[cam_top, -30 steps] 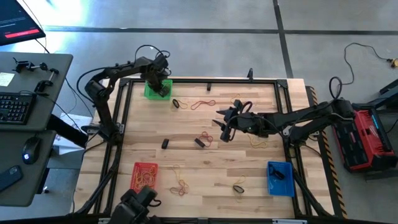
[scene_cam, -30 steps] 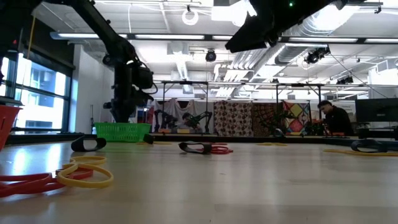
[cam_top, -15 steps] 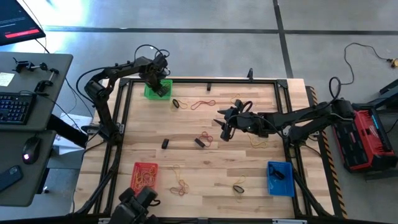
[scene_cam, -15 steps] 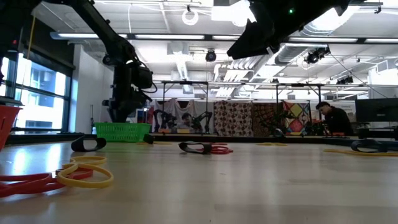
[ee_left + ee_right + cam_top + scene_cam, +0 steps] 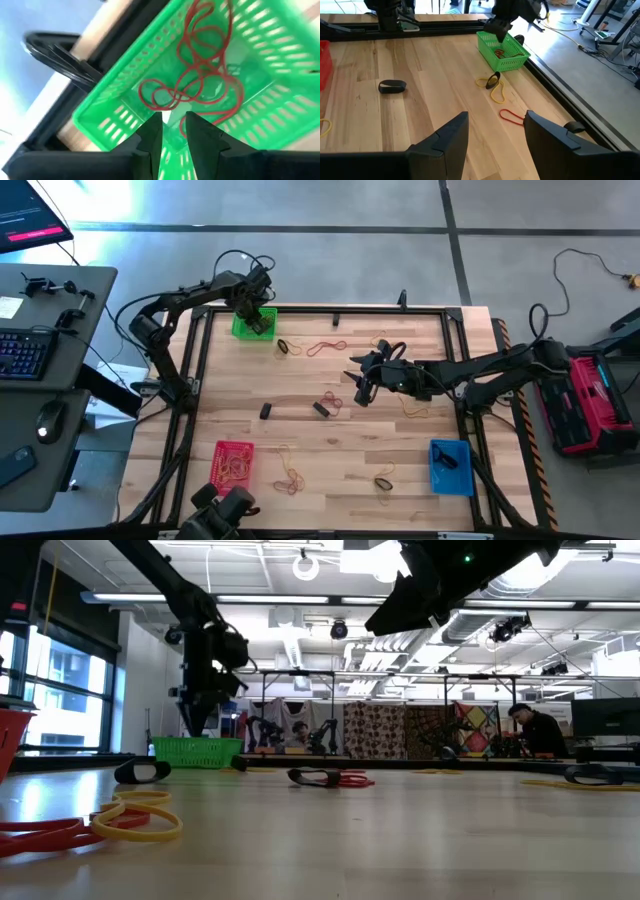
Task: Sort rubber bands into baskets
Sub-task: Put the black rubber band into the blue bin
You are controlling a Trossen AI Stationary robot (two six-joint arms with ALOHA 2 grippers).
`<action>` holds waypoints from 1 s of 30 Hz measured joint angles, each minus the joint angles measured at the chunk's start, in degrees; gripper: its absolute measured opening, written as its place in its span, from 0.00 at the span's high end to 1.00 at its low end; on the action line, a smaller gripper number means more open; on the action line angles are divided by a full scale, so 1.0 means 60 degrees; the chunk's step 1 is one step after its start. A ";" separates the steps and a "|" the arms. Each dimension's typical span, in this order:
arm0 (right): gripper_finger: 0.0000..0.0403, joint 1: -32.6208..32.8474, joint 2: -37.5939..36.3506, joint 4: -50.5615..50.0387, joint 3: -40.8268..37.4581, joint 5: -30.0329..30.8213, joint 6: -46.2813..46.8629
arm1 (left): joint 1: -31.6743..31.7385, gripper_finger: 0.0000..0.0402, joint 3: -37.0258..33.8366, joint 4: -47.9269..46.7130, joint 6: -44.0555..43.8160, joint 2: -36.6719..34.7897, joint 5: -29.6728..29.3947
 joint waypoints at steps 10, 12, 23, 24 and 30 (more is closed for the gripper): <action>0.55 0.0000 -0.0004 -0.0322 0.0000 0.0008 0.0198 | -0.0724 0.92 -0.0423 0.2363 -0.0211 -0.1462 0.0985; 0.55 0.0000 -0.0004 -0.0559 0.0000 0.0058 0.0347 | -0.0962 0.93 -0.0923 0.3192 -0.0290 -0.1876 0.1072; 0.55 -0.0144 0.0851 -0.0361 0.0000 0.0066 0.0597 | -0.2688 0.94 -0.4459 0.7654 -0.0717 -0.4547 0.1083; 0.55 -0.0201 0.1025 -0.0210 0.0000 0.0061 0.0594 | -0.2860 0.94 -0.4807 0.8111 -0.0784 -0.4748 0.1084; 0.55 -0.0739 0.2112 0.1216 0.0000 0.0177 0.1056 | -0.3823 0.94 -0.6436 1.0352 -0.1306 -0.5502 0.1085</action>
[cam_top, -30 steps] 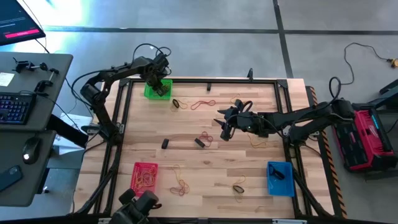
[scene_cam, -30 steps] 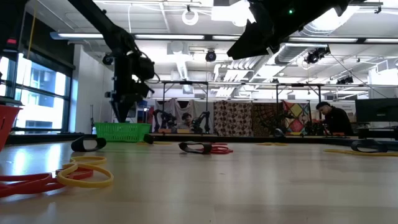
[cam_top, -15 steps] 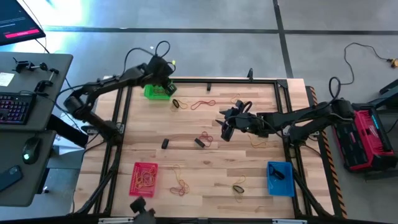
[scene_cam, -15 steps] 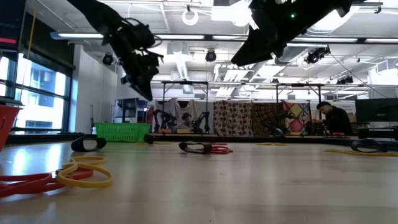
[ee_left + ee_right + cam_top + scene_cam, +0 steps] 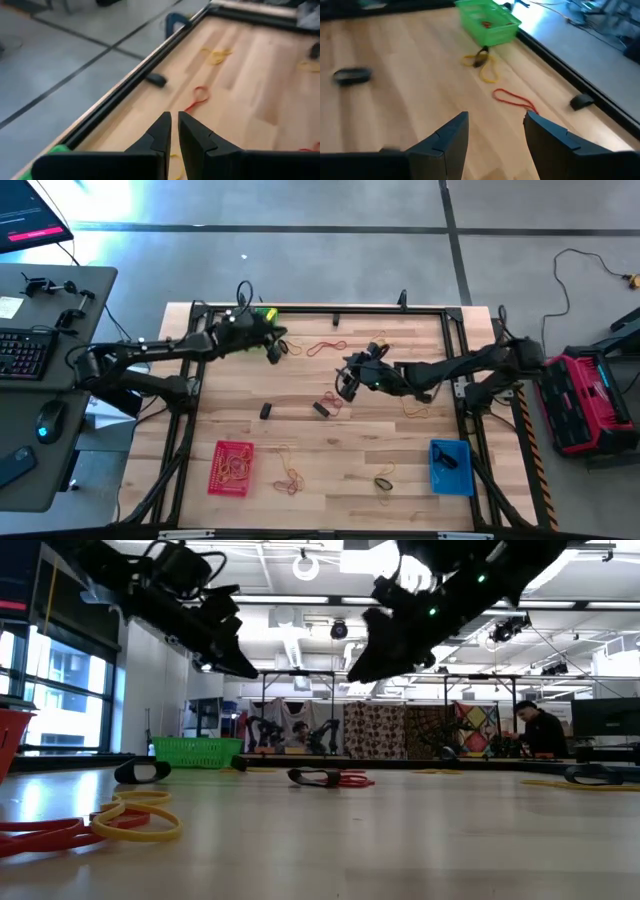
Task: Sort rubber bands into baskets
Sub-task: Put the black rubber band into the blue bin
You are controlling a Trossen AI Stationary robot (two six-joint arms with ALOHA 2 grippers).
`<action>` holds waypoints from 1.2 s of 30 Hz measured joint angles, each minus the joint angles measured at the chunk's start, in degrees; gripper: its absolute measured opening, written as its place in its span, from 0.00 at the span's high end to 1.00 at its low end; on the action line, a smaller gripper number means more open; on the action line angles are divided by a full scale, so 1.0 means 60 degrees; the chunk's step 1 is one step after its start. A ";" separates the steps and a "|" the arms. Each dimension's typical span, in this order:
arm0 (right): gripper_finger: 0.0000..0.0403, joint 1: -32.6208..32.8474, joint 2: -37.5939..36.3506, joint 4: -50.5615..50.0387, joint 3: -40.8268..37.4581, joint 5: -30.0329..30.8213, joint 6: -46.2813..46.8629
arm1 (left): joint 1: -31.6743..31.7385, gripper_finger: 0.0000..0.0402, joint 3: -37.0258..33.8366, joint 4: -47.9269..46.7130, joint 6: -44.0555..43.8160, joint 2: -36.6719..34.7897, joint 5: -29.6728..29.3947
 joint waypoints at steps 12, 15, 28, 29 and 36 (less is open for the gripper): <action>0.55 -0.1817 0.1441 0.1299 0.0000 0.0411 0.1354 | -0.1318 0.94 -0.1400 0.2338 -0.0450 -0.0240 -0.0098; 0.54 -0.2420 0.1622 0.1255 0.0213 -0.0057 0.1882 | -0.1535 0.94 -0.1400 0.2389 -0.0450 -0.0240 -0.0192; 0.40 -0.4254 0.3413 -0.2155 0.3451 -0.1229 0.2270 | -0.2318 0.94 -0.1400 0.2410 -0.0368 -0.0240 -0.1446; 0.40 -0.4351 0.3644 -0.2342 0.3765 -0.1270 0.2271 | -0.2356 0.94 -0.1400 0.2410 -0.0364 -0.0240 -0.1446; 0.39 -0.4911 0.5008 -0.3885 0.5769 -0.1838 0.2547 | -0.2426 0.94 -0.1400 0.2392 -0.0363 -0.0236 -0.1446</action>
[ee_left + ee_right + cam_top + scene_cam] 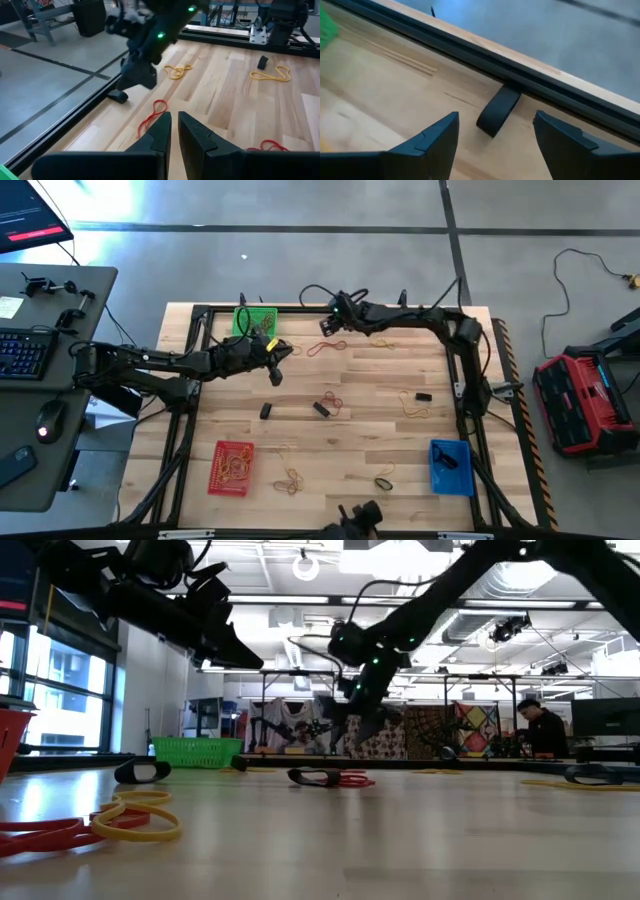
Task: Sort rubber bands into baskets
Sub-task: Put the black rubber band into the blue bin
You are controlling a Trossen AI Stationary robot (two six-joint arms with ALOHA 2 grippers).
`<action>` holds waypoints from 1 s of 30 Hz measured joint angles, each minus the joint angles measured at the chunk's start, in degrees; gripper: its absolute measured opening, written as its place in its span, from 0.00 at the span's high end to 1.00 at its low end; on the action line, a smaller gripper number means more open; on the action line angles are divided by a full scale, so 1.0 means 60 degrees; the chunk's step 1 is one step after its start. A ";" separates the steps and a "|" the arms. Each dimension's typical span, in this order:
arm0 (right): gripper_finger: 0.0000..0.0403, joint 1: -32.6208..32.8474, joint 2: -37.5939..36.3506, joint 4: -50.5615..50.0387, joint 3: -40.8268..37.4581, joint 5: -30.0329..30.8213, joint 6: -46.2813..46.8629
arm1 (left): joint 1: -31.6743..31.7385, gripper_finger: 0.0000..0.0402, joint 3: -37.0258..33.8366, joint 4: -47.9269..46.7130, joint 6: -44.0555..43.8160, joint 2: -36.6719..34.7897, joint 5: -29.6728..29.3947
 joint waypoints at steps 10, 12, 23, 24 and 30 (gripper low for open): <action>0.39 -0.0367 0.0989 -0.1557 0.1725 -0.0789 0.0349 | 0.0000 0.94 0.0000 -0.0072 -0.0004 0.0004 0.0000; 0.39 -0.0413 0.1008 -0.1724 0.1757 -0.1036 0.0488 | 0.0000 0.94 0.0000 -0.0124 -0.0004 0.0004 0.0000; 0.40 -0.0878 0.1175 -0.1957 0.1739 -0.2504 0.1220 | 0.0000 0.94 0.0000 -0.0155 -0.0079 0.0004 0.0000; 0.40 -0.0918 0.1175 -0.1944 0.1739 -0.2521 0.1220 | 0.0000 0.94 0.0000 -0.0157 -0.0080 0.0004 0.0000; 0.50 -0.1028 0.1175 -0.1973 0.1739 -0.2670 0.1157 | 0.0000 0.94 0.0000 -0.0211 -0.0084 0.0004 0.0000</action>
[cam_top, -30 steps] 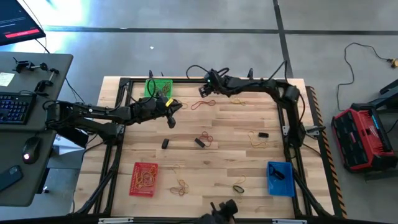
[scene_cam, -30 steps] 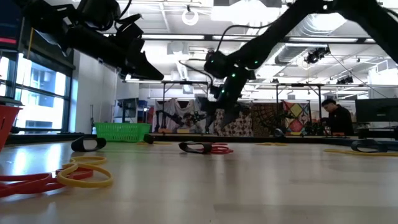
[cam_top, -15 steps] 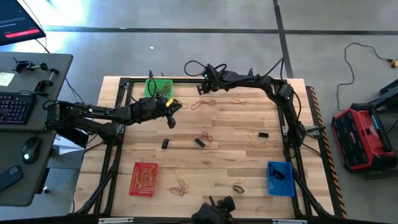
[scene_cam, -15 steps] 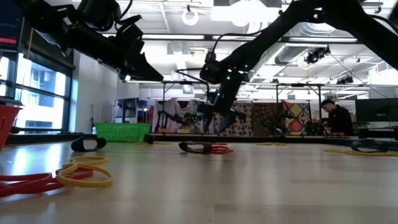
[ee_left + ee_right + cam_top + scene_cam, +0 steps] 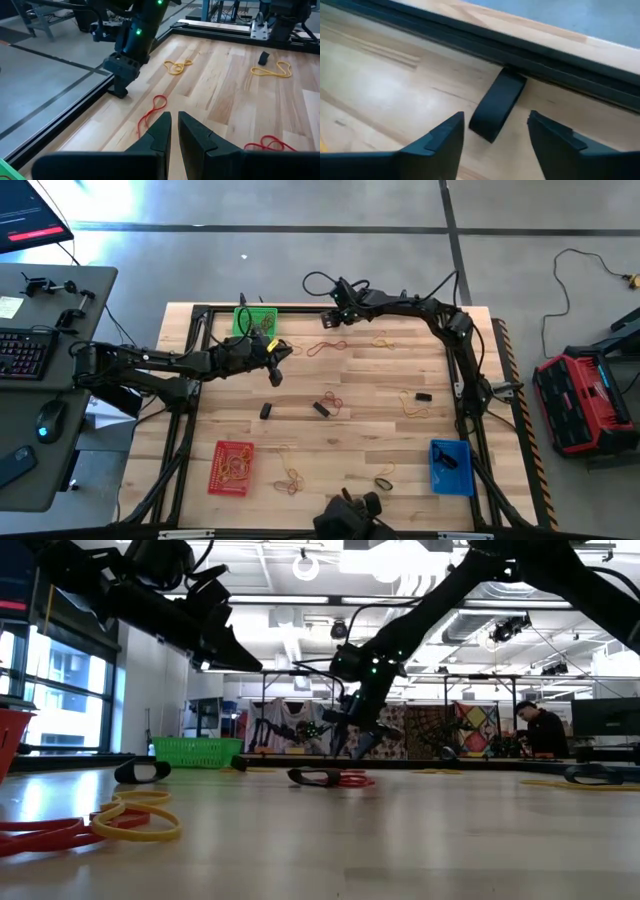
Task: Sort rubber bands into baskets
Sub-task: Put the black rubber band into the blue bin
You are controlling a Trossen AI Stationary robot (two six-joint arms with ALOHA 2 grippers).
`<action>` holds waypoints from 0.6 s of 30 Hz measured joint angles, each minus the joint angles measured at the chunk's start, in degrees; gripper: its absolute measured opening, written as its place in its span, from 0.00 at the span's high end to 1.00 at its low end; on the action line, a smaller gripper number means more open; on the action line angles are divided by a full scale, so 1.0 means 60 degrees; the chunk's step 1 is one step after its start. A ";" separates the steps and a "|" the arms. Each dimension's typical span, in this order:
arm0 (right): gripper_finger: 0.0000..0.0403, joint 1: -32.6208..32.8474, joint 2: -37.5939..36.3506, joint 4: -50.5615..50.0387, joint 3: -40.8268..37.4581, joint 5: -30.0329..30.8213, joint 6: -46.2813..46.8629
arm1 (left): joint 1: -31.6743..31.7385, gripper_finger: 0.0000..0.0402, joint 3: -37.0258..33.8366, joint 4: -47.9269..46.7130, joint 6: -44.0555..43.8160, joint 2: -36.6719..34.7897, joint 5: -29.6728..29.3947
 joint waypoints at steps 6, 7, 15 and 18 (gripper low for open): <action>0.67 -0.0026 0.0000 0.0001 0.0000 -0.0166 -0.0177 | 0.0000 0.94 0.0000 -0.0015 0.0000 0.0000 0.0000; 0.70 -0.0047 0.0000 -0.0003 0.0000 -0.0218 -0.0204 | 0.0000 0.94 0.0000 -0.0015 0.0000 0.0000 0.0000; 0.96 -0.0090 -0.0003 0.0001 0.0000 -0.0280 -0.0750 | 0.0000 0.94 0.0000 -0.0015 -0.0004 0.0000 0.0000; 0.98 -0.0087 -0.0004 -0.0003 0.0000 -0.0298 -0.0920 | 0.0000 0.94 0.0000 -0.0015 -0.0004 0.0000 0.0000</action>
